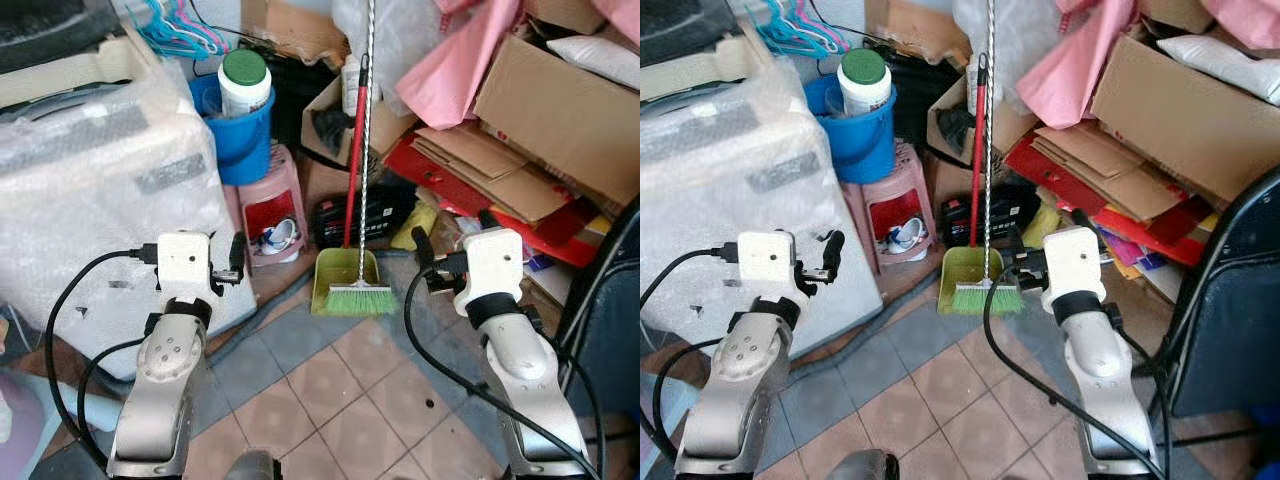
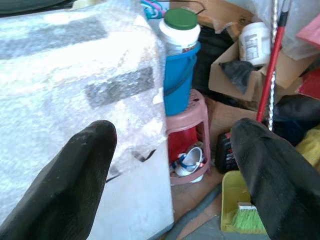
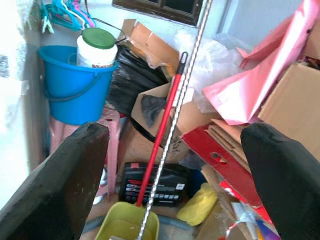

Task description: Clothes washing

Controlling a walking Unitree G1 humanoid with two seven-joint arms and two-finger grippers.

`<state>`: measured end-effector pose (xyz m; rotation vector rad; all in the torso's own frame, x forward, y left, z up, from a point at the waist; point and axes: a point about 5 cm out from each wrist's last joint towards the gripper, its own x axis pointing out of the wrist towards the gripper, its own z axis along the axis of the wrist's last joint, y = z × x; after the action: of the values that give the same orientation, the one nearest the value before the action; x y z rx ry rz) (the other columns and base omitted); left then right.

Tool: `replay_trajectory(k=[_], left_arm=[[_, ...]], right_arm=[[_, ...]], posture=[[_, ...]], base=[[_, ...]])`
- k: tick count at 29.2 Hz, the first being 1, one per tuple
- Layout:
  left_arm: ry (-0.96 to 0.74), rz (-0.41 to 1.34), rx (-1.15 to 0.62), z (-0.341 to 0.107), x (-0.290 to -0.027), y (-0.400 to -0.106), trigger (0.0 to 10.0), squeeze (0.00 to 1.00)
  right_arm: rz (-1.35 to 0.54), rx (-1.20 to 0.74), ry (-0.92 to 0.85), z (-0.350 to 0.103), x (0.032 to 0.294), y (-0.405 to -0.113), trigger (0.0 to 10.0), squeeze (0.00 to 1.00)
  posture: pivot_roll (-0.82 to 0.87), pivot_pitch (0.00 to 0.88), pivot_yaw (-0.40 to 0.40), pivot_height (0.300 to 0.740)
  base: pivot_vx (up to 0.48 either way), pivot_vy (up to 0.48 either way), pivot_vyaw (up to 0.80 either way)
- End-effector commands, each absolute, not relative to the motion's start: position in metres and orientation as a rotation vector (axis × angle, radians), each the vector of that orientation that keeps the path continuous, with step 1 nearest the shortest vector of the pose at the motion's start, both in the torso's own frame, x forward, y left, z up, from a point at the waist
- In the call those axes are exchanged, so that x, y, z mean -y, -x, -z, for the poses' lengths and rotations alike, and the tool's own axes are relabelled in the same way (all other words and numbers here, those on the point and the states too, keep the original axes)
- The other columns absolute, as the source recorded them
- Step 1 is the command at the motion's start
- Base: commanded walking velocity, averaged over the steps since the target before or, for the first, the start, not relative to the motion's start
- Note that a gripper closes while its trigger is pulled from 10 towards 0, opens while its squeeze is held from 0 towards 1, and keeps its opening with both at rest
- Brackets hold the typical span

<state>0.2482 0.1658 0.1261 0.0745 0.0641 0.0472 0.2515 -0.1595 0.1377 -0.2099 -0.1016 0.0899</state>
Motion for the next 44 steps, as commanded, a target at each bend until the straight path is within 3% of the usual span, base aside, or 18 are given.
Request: replay_trajectory(k=[1,6,13,18,21,27,38,44], left_arm=[[-0.086,-0.08,-0.102,-0.116,-0.173,-0.239,10.0,0.0],[-0.137,-0.026,-0.107,-0.112,-0.165,-0.238,10.0,0.0],[-0.037,-0.089,-0.136,-0.117,-0.169,-0.249,10.0,0.0],[0.055,-0.017,-0.097,-0.124,-0.163,-0.244,10.0,0.0],[0.027,-0.019,-0.093,-0.125,-0.163,-0.244,10.0,0.0],[0.011,-0.015,-0.066,-0.129,-0.162,-0.25,10.0,0.0],[0.024,0.006,0.044,-0.164,-0.151,-0.276,10.0,0.0],[0.041,-0.087,-0.001,-0.14,-0.166,-0.273,10.0,0.0]], right_arm=[[-0.076,0.061,0.186,-0.127,0.162,-0.238,10.0,0.0],[-0.106,0.053,0.222,-0.121,0.16,-0.228,10.0,0.0],[-0.094,0.039,0.165,-0.119,0.159,-0.238,10.0,0.0],[-0.125,0.068,0.145,-0.13,0.159,-0.247,10.0,0.0],[-0.132,0.071,0.144,-0.131,0.159,-0.248,10.0,0.0],[-0.142,0.073,0.134,-0.131,0.157,-0.252,10.0,0.0],[-0.144,0.107,0.129,-0.148,0.15,-0.275,10.0,0.0],[-0.153,0.101,0.118,-0.137,0.143,-0.269,10.0,0.0]], posture=[[0.0,0.038,0.018,0.74],[0.0,0.041,0.017,0.74],[0.03,0.059,0.0,0.74],[0.03,0.063,-0.007,0.74],[0.04,0.069,-0.01,0.74],[0.03,0.077,0.0,0.74],[0.04,0.093,0.004,0.74],[0.04,0.015,-0.002,0.74]], base=[[0.0,0.0,0.8],[0.0,0.0,0.8],[0.0,0.0,0.8],[0.0,0.0,0.8],[0.0,0.0,0.8],[0.0,0.454,0.79],[0.0,0.48,0.0],[0.0,0.48,0.0]])
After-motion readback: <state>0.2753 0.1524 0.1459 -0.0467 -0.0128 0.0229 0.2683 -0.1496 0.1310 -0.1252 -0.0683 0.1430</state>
